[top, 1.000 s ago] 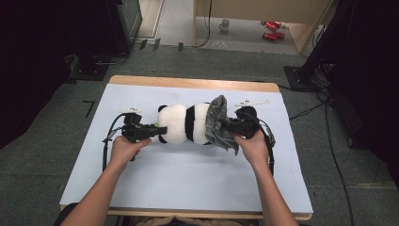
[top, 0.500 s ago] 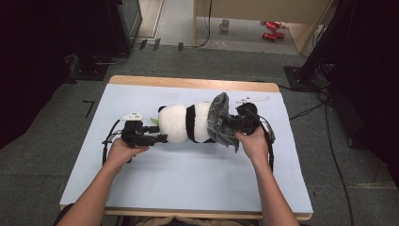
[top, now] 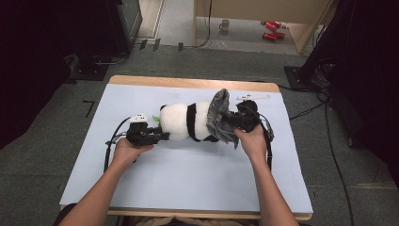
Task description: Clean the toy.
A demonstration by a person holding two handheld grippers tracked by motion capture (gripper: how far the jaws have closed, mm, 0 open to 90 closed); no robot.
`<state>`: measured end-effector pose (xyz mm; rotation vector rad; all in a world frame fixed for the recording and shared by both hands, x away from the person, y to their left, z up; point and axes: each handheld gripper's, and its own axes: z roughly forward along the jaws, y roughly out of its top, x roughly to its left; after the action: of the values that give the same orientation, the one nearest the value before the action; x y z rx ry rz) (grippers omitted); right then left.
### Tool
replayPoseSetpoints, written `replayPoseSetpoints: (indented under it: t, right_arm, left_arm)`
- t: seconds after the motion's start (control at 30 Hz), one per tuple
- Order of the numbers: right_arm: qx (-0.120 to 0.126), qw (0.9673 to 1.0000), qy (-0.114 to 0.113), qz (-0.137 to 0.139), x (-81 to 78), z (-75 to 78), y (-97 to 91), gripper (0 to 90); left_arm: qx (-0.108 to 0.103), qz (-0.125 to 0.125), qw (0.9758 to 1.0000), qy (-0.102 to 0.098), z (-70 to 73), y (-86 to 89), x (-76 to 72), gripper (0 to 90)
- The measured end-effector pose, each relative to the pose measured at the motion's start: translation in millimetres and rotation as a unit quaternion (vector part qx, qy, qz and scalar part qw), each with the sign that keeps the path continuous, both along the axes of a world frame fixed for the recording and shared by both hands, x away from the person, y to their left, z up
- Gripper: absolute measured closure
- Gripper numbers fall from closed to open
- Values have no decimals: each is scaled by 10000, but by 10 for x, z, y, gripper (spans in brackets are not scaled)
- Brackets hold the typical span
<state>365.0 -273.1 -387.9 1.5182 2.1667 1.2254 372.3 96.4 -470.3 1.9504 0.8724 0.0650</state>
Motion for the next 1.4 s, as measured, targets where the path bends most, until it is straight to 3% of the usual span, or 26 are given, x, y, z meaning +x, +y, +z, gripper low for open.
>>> replayPoseSetpoints:
  t: [0.13,0.27,0.37,0.5,0.63,0.9,1.1,1.33,1.4]
  right_arm:
    - [44,9999,-149,-3,-48,78,8,754]
    - [120,9996,-253,100,-103,178,55,764]
    - [211,9989,-332,248,-154,276,131,765]
    - [340,9975,-353,514,-205,362,273,765]
    - [502,9949,-357,796,-264,397,447,765]
    - [462,9901,-20,1327,-274,114,893,766]
    - [301,9877,97,1530,-287,-37,1131,766]
    - [-100,9890,-3,1473,-287,-115,1179,765]
    - [-89,9894,-6,1448,-285,-131,1145,765]
  left_arm:
    - [44,42,9999,103,41,-35,-7,704]
    - [-62,-90,9992,385,113,-49,-12,773]
    - [-218,-200,9979,584,192,-60,-33,799]
    - [-352,-266,9970,641,285,-56,-65,823]
    - [-358,-219,9966,716,304,-31,-63,828]
    - [-384,-194,9964,729,294,-37,-52,828]
    - [-376,-168,9964,744,292,-41,-50,830]
    - [-302,-115,9962,811,285,-48,-47,834]
    - [-294,-122,9963,798,288,-47,-49,835]
